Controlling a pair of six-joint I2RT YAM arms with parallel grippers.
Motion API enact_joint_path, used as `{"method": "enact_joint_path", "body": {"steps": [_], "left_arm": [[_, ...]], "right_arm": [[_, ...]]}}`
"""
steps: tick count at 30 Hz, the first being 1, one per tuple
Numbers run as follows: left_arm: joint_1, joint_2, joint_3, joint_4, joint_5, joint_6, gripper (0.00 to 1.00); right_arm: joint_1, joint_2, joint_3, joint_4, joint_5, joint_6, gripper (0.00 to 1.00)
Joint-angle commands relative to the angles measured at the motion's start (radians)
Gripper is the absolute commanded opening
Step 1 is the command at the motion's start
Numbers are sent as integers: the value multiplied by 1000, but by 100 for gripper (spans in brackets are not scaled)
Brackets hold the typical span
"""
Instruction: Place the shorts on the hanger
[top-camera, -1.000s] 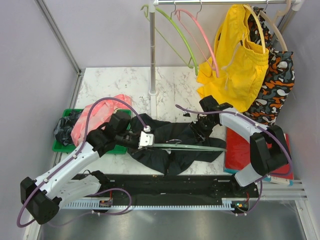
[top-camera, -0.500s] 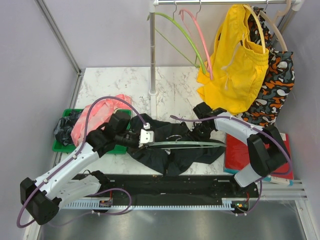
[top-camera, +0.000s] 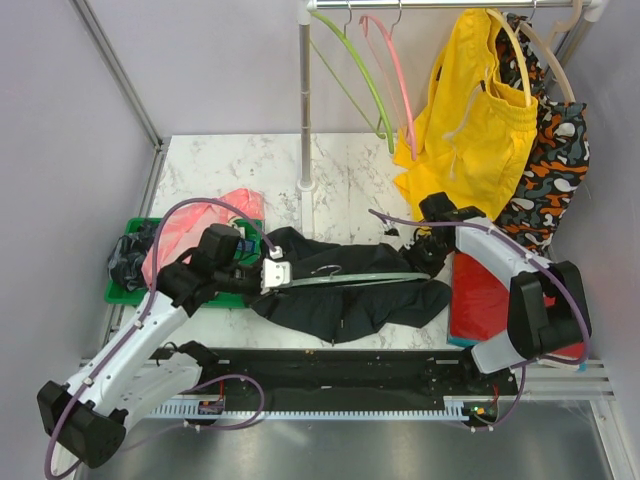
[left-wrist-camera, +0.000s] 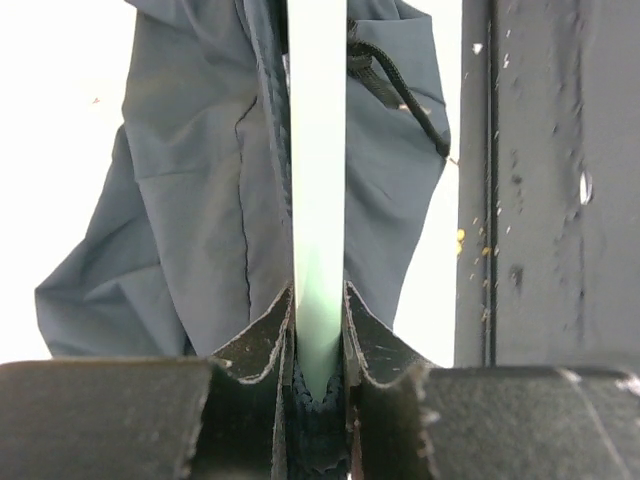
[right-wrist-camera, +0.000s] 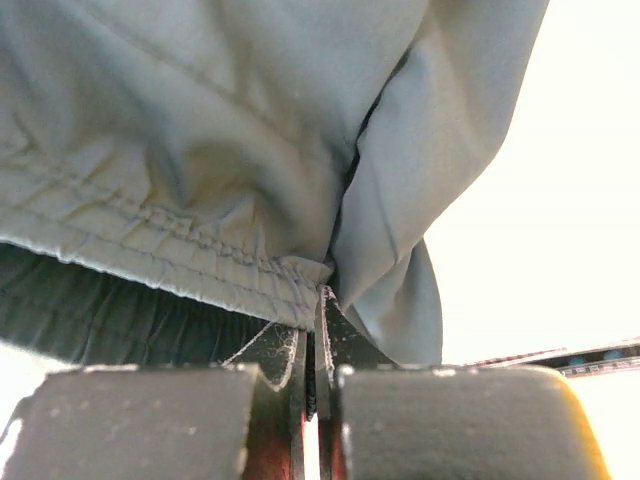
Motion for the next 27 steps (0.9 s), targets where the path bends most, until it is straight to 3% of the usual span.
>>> {"method": "enact_joint_path", "body": {"steps": [1, 11, 22, 26, 27], "left_arm": [[54, -60, 46, -183, -39, 145, 2], [89, -47, 12, -198, -185, 151, 2], [66, 185, 141, -119, -162, 84, 2], [-20, 263, 181, -59, -174, 13, 2], [-49, 272, 185, -30, -173, 0, 2]], "right_arm": [[-81, -44, 13, -76, 147, -111, 0], [-195, -82, 62, -160, 107, -199, 0], [-176, -125, 245, -311, -25, -198, 0], [-123, -128, 283, -331, -62, -170, 12], [-100, -128, 289, -337, -65, -164, 29]]}}
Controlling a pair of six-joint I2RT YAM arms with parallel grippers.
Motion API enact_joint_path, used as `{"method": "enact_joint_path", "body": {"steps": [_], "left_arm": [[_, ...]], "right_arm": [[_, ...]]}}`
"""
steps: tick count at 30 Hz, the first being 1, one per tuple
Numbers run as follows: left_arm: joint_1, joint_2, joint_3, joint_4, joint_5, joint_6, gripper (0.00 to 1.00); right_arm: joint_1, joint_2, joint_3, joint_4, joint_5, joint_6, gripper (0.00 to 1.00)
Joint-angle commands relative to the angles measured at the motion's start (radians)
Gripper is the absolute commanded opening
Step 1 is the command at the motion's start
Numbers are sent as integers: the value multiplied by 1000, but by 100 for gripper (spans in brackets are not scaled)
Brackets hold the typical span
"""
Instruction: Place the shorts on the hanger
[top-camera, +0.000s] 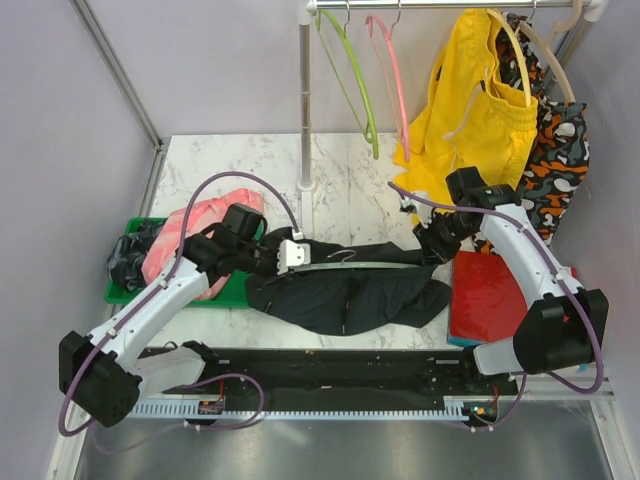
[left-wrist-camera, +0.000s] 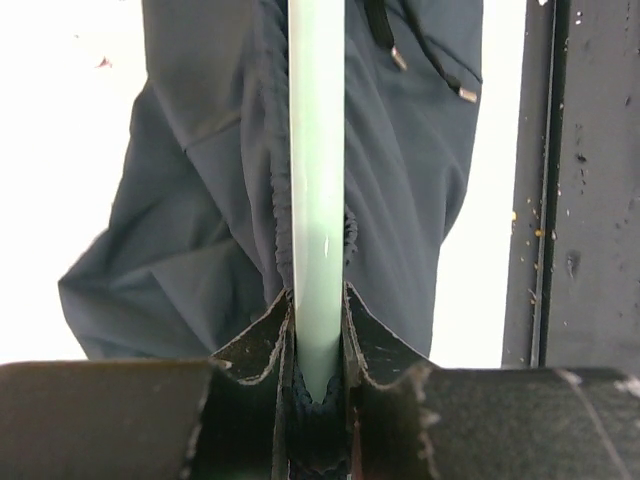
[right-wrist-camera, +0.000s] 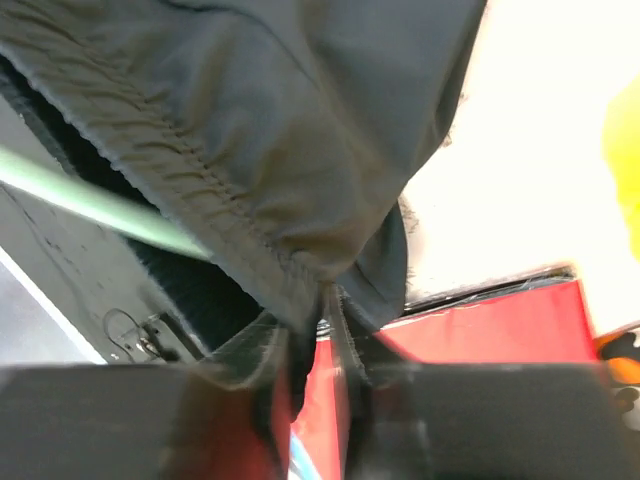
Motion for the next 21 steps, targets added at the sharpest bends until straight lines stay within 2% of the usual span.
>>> {"method": "enact_joint_path", "body": {"steps": [1, 2, 5, 8, 11, 16, 21], "left_arm": [[-69, 47, 51, 24, -74, -92, 2], [-78, 56, 50, 40, -71, -113, 2], [-87, 74, 39, 83, -65, -145, 2], [-87, 82, 25, 107, -59, -156, 2], [-87, 82, 15, 121, -48, -164, 2], [-87, 73, 16, 138, -11, -176, 2], [-87, 87, 28, 144, 12, -187, 2]], "right_arm": [[35, -23, 62, -65, 70, -6, 36], [41, -24, 76, -69, 57, -2, 50], [43, -30, 120, -89, 36, -17, 62], [43, -36, 169, -108, -16, -49, 71], [43, -44, 204, -122, -84, -95, 76], [64, -75, 200, -122, -266, -181, 78], [173, -156, 88, 88, -335, -141, 80]]}}
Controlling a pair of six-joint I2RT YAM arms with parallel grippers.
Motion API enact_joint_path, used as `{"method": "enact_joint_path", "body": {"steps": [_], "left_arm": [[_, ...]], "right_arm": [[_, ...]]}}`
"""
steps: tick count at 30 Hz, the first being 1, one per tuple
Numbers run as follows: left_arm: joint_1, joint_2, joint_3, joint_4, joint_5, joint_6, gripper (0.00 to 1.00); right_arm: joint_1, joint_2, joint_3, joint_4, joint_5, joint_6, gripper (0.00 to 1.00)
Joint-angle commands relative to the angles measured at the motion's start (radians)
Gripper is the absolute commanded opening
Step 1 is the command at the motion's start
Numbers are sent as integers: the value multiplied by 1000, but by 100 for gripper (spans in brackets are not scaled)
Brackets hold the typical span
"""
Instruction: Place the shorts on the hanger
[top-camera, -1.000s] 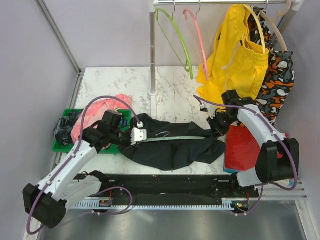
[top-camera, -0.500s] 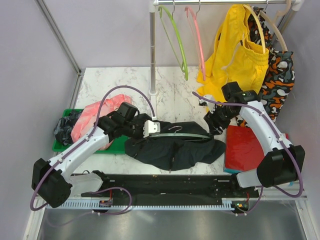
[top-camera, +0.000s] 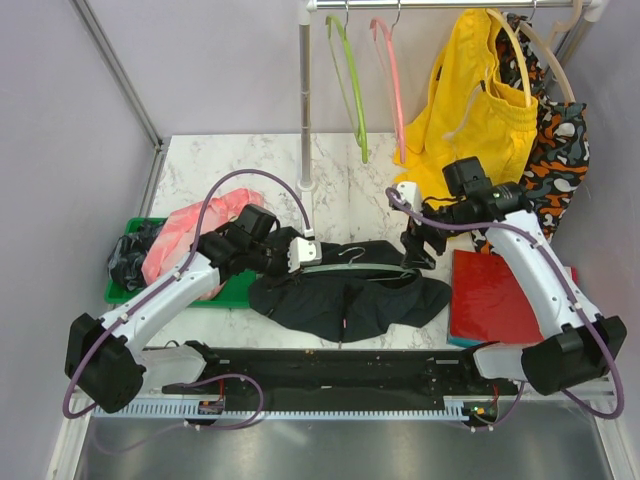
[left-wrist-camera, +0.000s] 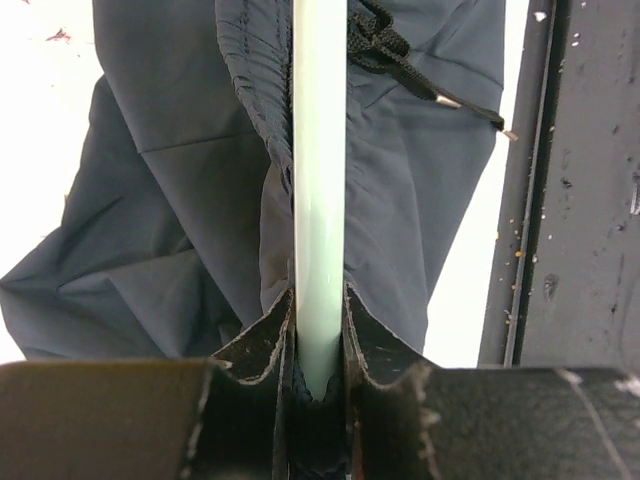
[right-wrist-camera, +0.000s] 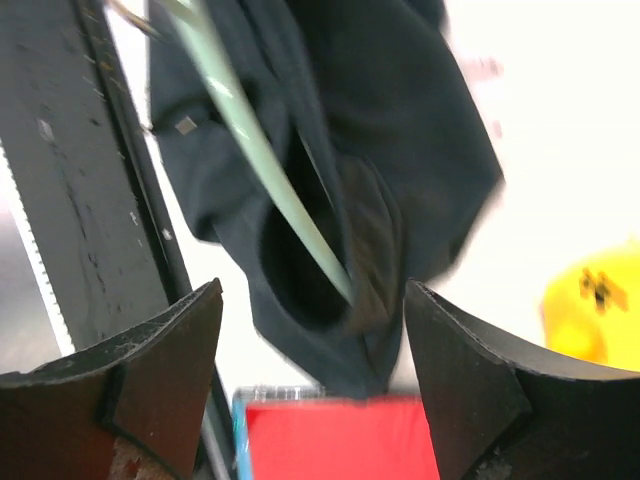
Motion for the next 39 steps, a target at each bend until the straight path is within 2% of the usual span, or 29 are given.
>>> {"method": "enact_joint_path", "body": {"steps": [1, 2, 5, 10, 14, 15, 16, 19, 22, 26, 29, 34, 37, 39], "left_arm": [[-1, 0, 20, 74, 69, -44, 2], [-1, -1, 25, 77, 75, -44, 2], [-1, -7, 29, 85, 94, -54, 2], [-1, -16, 31, 87, 114, -63, 2], [-1, -18, 32, 88, 127, -73, 2], [-1, -18, 32, 88, 129, -80, 2], [-1, -20, 34, 90, 129, -81, 2], [-1, -27, 28, 88, 114, -86, 3], [10, -47, 29, 49, 91, -61, 11], [58, -75, 48, -54, 84, 15, 35], [119, -89, 66, -155, 71, 106, 42], [248, -104, 88, -243, 81, 232, 44], [265, -138, 85, -272, 117, 256, 50], [265, -176, 62, -272, 144, 261, 57]], "right_arm": [[77, -92, -113, 188, -170, 10, 82], [87, -104, -137, 276, -182, 25, 82], [161, -125, -197, 389, -173, 45, 82], [234, -78, -223, 444, -152, 42, 78], [297, -55, -236, 498, -124, 53, 66], [309, -52, -235, 506, -118, 56, 61], [318, -50, -233, 516, -109, 61, 43], [332, -44, -224, 517, -67, 78, 0], [334, -55, -220, 475, -17, 52, 0], [332, -110, -230, 422, 9, 3, 0], [331, -138, -233, 392, 12, -4, 0], [329, -159, -215, 359, 17, -2, 0], [324, -156, -184, 343, 25, 22, 0], [318, -148, -160, 342, 34, 48, 0]]}}
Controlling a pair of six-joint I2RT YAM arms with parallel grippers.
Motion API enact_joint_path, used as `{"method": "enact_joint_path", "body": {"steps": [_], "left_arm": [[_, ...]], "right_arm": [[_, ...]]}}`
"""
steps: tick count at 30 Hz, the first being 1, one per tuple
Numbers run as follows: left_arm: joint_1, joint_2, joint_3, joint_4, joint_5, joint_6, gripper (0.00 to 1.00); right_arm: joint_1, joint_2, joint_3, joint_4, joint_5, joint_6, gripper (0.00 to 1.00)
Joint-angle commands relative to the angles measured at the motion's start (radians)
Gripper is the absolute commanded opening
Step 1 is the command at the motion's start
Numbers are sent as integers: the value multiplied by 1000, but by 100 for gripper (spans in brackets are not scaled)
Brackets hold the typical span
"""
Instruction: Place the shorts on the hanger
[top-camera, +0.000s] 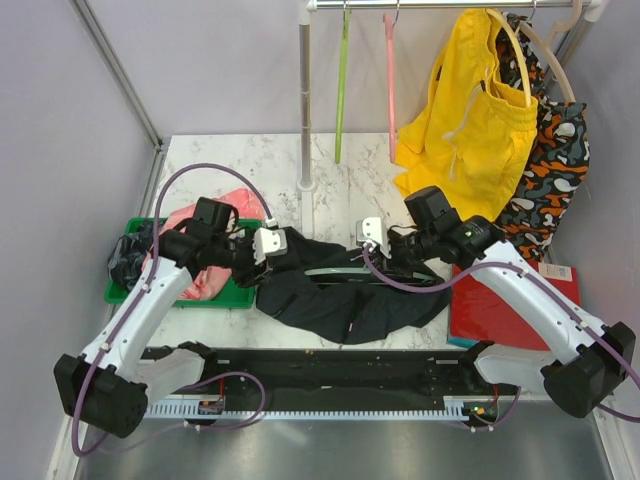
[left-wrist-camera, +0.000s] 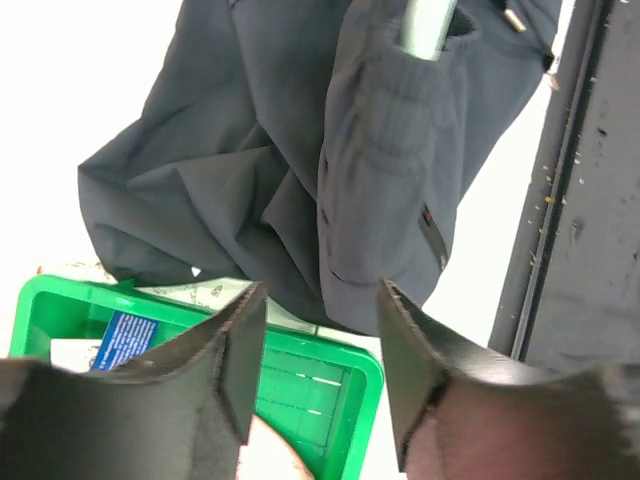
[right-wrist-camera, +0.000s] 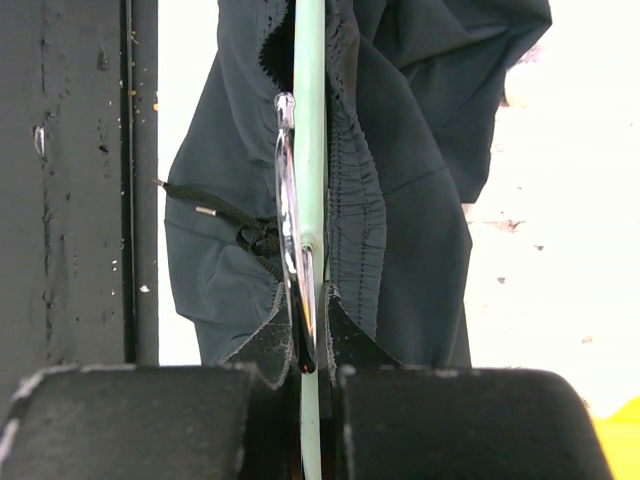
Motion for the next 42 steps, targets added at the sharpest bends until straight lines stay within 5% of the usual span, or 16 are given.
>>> {"method": "enact_joint_path", "body": {"steps": [1, 8, 16, 21, 27, 33, 42], "left_arm": [[6, -82, -18, -61, 74, 90, 59], [3, -148, -157, 65, 21, 13, 68], [-46, -143, -249, 263, -67, -149, 66], [-63, -134, -264, 328, -136, -229, 53], [-57, -184, -231, 236, -184, -239, 2], [-39, -248, -181, 157, -193, -203, 2], [24, -142, -103, 208, -133, -248, 2]], "right_arm": [[-17, -10, 79, -9, 5, 36, 0], [-43, 21, 127, -38, -3, 45, 0], [-44, 28, 147, -44, -11, 53, 0], [-44, 27, 148, -51, -14, 50, 0], [-46, 25, 145, -79, 24, 31, 0], [-76, 21, 139, -120, 25, -9, 0], [-80, -21, 171, -199, -20, -53, 0]]}}
